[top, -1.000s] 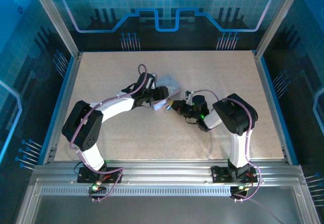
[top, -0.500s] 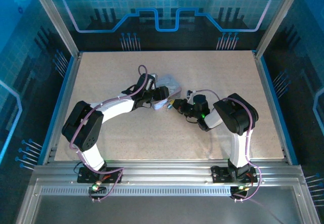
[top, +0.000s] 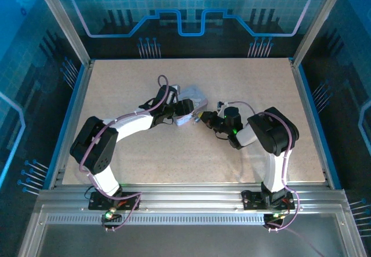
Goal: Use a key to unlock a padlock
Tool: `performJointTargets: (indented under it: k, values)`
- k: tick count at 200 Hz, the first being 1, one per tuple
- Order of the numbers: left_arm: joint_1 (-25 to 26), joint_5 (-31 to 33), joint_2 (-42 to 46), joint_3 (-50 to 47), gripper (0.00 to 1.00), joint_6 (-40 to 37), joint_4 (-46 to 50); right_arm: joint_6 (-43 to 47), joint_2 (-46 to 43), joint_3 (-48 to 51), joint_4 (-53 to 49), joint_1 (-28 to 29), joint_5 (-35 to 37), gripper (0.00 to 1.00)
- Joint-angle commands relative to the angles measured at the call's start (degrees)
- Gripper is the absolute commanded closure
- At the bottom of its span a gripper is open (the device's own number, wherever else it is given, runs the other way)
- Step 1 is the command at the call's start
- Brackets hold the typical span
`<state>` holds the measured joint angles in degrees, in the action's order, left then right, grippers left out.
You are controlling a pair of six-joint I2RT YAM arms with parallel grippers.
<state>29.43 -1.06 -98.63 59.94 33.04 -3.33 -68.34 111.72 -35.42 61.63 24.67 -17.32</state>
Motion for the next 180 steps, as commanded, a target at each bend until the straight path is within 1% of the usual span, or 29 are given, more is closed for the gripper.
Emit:
performJointTargets:
  k: [1, 42, 92, 139, 166, 175, 180]
  values:
    - [0.5, 0.1, 0.9, -1.0, 0.29, 1.0, 6.7, 2.4, -3.3, 1.0, -1.7, -1.0, 1.1, 0.97]
    - [-0.4, -0.3, 5.2, -0.3, 0.25, 1.2, 8.4, 7.2, -9.8, 2.8, -8.5, -1.4, 1.3, 0.97]
    - [-2.5, -0.5, 14.6, -4.6, 0.20, 1.9, 8.7, 14.7, -20.1, 3.3, -20.0, -1.2, -0.4, 0.96]
    - [-4.3, 0.6, 24.8, -11.9, 0.15, 2.0, 9.2, 26.2, -32.1, 0.4, -40.4, -0.4, -3.5, 0.96]
    - [-6.1, 2.0, 30.6, -17.8, 0.08, 2.6, 9.1, 32.4, -37.6, -1.4, -53.7, 0.3, -5.2, 0.96]
    - [-6.7, 2.1, 32.4, -19.5, 0.02, 2.9, 9.1, 34.2, -39.1, -1.6, -57.1, 0.5, -5.6, 0.96]
    - [-6.9, 2.1, 33.3, -20.4, 0.01, 3.1, 9.3, 34.9, -39.9, -1.5, -58.8, 0.6, -5.6, 0.96]
